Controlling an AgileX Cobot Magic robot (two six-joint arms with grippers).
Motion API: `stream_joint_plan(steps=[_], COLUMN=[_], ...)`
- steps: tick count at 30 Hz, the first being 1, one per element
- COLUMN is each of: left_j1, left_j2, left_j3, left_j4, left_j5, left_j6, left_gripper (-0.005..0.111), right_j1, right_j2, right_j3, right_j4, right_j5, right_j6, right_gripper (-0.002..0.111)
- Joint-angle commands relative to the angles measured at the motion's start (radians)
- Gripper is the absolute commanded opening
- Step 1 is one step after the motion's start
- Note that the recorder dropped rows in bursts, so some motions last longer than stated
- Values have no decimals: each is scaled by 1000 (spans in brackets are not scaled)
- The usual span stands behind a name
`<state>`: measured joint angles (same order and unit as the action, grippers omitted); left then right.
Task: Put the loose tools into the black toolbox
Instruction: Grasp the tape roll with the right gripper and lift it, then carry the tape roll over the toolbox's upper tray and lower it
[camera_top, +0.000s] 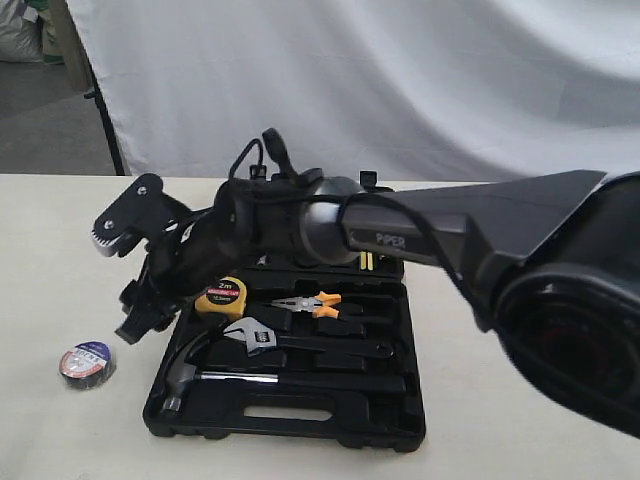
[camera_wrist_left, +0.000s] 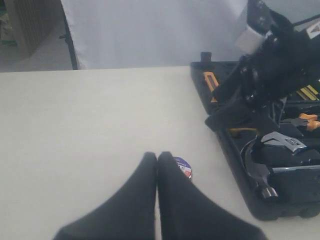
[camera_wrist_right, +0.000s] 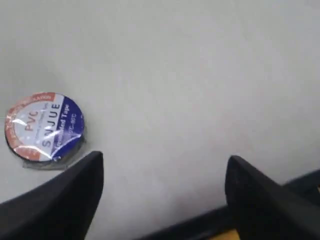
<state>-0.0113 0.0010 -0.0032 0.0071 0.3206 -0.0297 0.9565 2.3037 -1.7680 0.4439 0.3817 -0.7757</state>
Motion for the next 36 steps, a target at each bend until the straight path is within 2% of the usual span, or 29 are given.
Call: stream_joint_plan(steps=[1,2,4,7,12,16,18,20,21,25,31,36], left_j1=[-7,-7,-7,-7,-7,-7,-7,-7,-7,-7,-7,-7], left_j2=[-1,-1,-1,-1,-1,-1,-1,-1,-1,-1,-1,-1], left_j3=[3,3,3,3,3,3,3,3,3,3,3,3], left_j4=[-1,-1,-1,-1,-1,-1,-1,-1,-1,-1,-1,-1], left_j5=[-1,-1,-1,-1,-1,-1,-1,-1,-1,-1,-1,-1], left_j6=[-1,-1,-1,-1,-1,-1,-1,-1,-1,-1,-1,-1], left_gripper=[0,0,0,0,0,0,0,0,0,0,0,0], right_j1=[47,63,75,82,82,82,82,82,82,78,1,-139], right_j2=[86,126,164,175,211,276,283,283,280,235,78,-43], right_j3=[-87,-145,-214,-244,-248,-328,-342,-342,-342,-342,-342,-342], right_j4=[-1,-1,-1,6,34,67,69,67,67,58,-71,-19], right_j5=[9,81,172,207,137,190,214,226,238,292,443,597], right_j6=[-10,-10,-10,-10,-16,-68,-79,-93,-100,-100,12,84], right_gripper=[80,89,96,95,95,94,88,71,48,1,1,1])
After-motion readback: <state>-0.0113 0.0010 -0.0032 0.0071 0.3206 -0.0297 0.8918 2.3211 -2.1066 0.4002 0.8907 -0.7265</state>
